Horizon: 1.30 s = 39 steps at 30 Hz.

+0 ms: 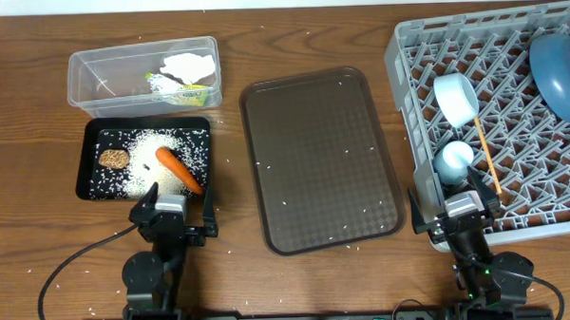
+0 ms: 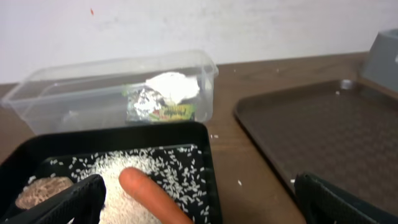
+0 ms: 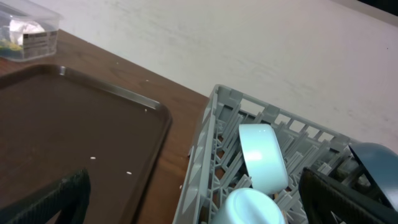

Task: Sort waste into correct bins and load items into the dishwasher rack

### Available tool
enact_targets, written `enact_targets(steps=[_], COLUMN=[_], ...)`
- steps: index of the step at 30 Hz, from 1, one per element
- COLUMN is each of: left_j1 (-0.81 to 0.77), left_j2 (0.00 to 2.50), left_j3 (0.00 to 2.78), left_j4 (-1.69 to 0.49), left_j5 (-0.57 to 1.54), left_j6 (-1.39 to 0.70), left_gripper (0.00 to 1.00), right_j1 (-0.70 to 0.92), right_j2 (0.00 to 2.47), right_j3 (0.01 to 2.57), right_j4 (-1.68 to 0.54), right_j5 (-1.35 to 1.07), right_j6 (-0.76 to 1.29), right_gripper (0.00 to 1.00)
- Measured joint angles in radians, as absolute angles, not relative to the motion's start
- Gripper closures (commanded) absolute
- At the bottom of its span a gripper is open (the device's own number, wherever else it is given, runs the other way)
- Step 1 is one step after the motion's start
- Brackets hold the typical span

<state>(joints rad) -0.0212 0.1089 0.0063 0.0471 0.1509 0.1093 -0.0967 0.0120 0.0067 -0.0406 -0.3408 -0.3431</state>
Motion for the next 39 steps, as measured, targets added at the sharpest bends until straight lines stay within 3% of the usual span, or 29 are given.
enact_targets(steps=[8, 39], left_j1=[-0.021, -0.021], left_j2=[0.013, 0.011], left_j3=[0.013, 0.015], left_j4=[-0.010, -0.015], left_j5=[0.140, 0.131], left_j6=[0.109, 0.109], left_gripper=[0.02, 0.02], right_j1=[-0.097, -0.096], right_j2=[0.012, 0.012], right_j3=[0.007, 0.007], right_j4=[-0.041, -0.041], right_j5=[-0.341, -0.341], right_j6=[-0.343, -0.343], right_gripper=[0.01, 0.01])
